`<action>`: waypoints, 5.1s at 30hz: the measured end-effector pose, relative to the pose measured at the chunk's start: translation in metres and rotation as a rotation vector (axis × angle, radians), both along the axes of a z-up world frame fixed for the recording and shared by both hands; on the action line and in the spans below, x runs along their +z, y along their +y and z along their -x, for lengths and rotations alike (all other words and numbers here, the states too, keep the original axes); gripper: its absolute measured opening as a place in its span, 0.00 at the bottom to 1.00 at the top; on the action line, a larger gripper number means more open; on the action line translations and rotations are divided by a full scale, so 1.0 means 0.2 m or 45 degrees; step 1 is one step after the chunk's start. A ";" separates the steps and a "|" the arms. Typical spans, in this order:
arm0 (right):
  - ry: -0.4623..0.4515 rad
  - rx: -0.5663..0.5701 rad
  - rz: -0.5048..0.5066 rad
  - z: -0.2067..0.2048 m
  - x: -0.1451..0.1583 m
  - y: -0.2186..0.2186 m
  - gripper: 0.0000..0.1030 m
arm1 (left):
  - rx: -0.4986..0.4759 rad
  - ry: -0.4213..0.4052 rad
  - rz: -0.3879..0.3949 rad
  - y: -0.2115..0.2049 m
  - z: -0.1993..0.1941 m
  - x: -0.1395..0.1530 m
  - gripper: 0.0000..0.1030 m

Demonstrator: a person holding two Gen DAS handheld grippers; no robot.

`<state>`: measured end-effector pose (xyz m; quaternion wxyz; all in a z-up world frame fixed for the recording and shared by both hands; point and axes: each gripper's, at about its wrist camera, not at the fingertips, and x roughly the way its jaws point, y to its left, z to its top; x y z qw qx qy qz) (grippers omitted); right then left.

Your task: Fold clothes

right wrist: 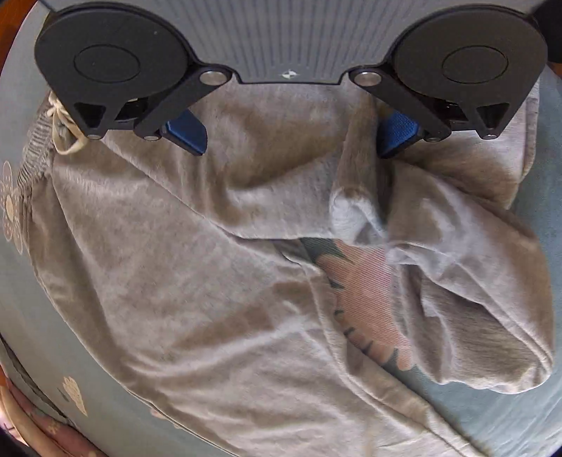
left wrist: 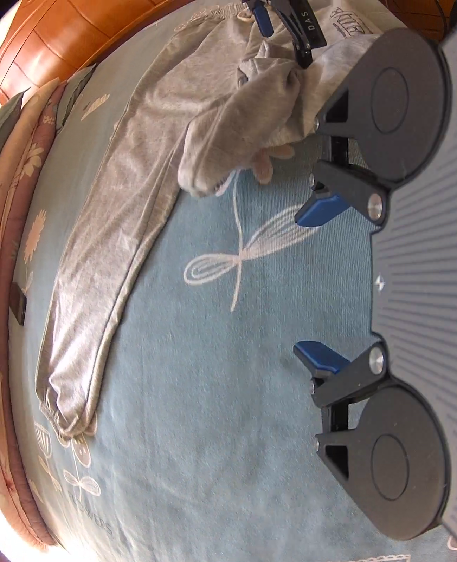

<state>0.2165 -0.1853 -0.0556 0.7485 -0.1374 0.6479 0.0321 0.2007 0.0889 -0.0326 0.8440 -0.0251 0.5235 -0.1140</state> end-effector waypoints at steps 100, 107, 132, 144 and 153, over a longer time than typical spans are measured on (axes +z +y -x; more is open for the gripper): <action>-0.354 -0.227 -0.477 0.04 0.25 -0.60 0.56 | -0.812 0.075 0.143 -0.85 -0.56 0.08 0.08; -0.365 -0.260 -0.447 0.02 0.27 -0.63 0.56 | -0.408 0.144 0.119 -0.49 -0.54 0.15 0.08; -0.364 -0.200 -0.330 -0.11 0.28 -0.44 0.56 | 0.519 0.314 -0.593 0.71 -0.29 0.01 0.09; -0.369 -0.230 -0.310 -0.10 0.29 -0.41 0.56 | 0.633 0.420 -0.718 0.90 -0.22 0.03 0.12; -0.343 -0.216 -0.286 -0.09 0.26 -0.43 0.56 | 0.647 0.496 -0.735 0.92 -0.13 -0.03 0.13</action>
